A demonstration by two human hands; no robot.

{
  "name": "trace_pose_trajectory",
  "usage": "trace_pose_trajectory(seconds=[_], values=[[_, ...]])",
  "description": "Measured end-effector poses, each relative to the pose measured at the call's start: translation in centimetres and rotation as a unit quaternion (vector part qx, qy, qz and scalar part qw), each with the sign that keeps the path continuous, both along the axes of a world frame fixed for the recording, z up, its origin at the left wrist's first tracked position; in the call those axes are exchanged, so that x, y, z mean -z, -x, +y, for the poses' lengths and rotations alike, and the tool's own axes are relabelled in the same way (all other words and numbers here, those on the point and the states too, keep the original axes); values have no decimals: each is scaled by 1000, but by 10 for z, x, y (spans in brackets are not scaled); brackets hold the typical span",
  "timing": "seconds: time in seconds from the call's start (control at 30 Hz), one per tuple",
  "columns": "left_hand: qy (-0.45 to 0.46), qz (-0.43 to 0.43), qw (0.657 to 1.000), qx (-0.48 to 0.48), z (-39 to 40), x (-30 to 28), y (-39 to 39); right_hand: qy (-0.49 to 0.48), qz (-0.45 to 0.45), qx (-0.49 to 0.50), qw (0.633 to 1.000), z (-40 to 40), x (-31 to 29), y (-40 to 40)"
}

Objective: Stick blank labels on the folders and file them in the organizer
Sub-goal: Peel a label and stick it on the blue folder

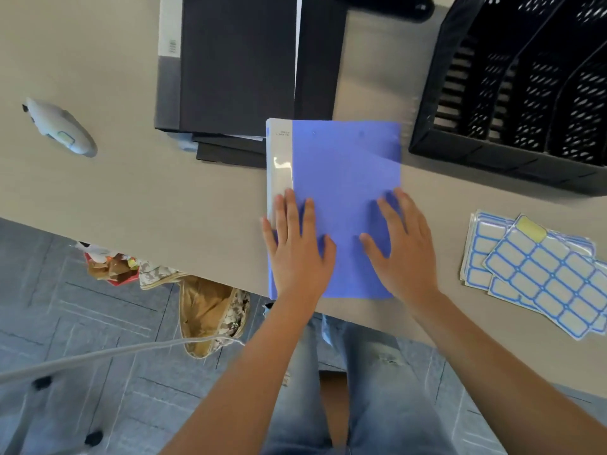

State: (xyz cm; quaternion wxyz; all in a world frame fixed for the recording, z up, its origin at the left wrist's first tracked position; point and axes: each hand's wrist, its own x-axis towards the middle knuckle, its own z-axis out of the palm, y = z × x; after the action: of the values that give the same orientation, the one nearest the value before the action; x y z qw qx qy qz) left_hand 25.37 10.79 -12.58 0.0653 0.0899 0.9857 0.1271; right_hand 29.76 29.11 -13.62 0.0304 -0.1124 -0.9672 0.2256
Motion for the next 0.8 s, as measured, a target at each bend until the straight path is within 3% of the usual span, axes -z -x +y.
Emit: trace_pose_trajectory(seconds=[0.27,0.57,0.8], values=[[77,70,995,16,-2,22,-6,-59,40,7,997,-6,29,0],[64,143,985,65,-11,41,-8,-80,14,-1,997,-9,29,-8],[43,143,984,101,-33,44,-49,-100,2,3,995,-25,29,-75]])
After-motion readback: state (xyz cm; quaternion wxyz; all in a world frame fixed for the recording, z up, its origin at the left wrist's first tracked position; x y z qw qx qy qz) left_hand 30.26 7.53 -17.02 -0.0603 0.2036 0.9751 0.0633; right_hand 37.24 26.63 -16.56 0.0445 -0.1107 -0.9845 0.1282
